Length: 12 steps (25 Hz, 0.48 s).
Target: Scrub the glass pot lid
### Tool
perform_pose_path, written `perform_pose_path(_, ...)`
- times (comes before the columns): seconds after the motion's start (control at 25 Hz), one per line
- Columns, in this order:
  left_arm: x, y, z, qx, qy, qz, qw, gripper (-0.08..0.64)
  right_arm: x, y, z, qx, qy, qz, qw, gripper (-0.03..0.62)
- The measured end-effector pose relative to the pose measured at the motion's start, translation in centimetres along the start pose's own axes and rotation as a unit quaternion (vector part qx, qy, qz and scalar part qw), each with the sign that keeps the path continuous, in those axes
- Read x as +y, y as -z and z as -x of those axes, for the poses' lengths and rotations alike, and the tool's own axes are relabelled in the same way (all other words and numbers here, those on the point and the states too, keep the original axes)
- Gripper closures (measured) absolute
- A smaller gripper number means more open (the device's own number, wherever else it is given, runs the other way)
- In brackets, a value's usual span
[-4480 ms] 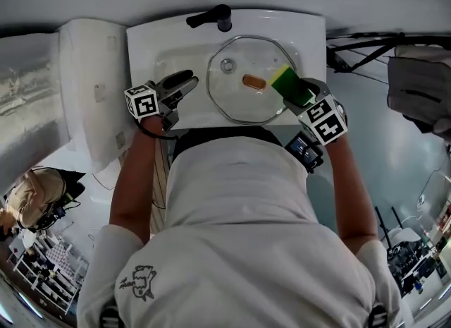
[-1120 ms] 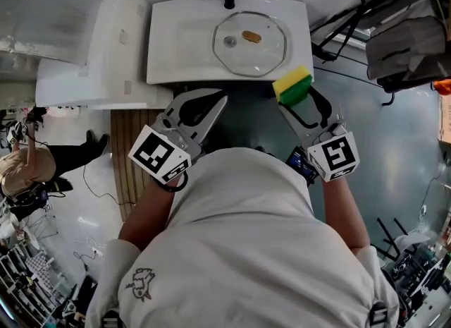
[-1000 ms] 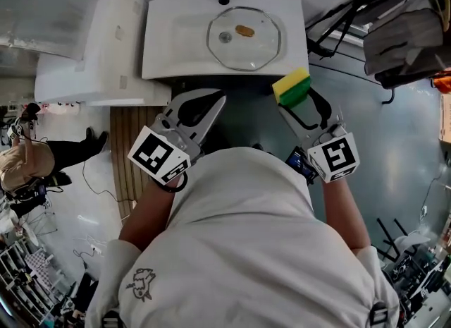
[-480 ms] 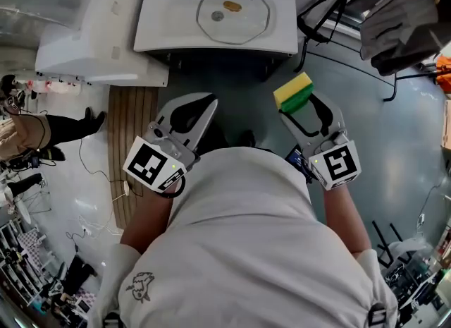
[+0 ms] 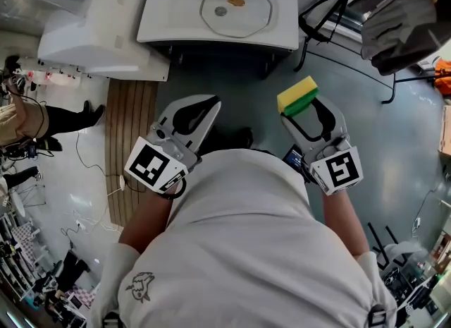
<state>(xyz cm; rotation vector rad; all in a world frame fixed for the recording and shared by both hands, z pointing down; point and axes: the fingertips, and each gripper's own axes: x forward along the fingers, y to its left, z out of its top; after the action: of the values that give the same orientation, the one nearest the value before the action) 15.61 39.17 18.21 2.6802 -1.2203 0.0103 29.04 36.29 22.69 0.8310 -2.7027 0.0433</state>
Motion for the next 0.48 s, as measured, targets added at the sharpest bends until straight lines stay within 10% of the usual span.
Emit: perform_pose_path(0.48, -0.4, -0.1, 1.5, -0.008, -0.02, 0.001, 0.9998, 0.561, -0.3, -1.2, 0.8, -0.015, -0.001, 0.004, 1.0, 0.299)
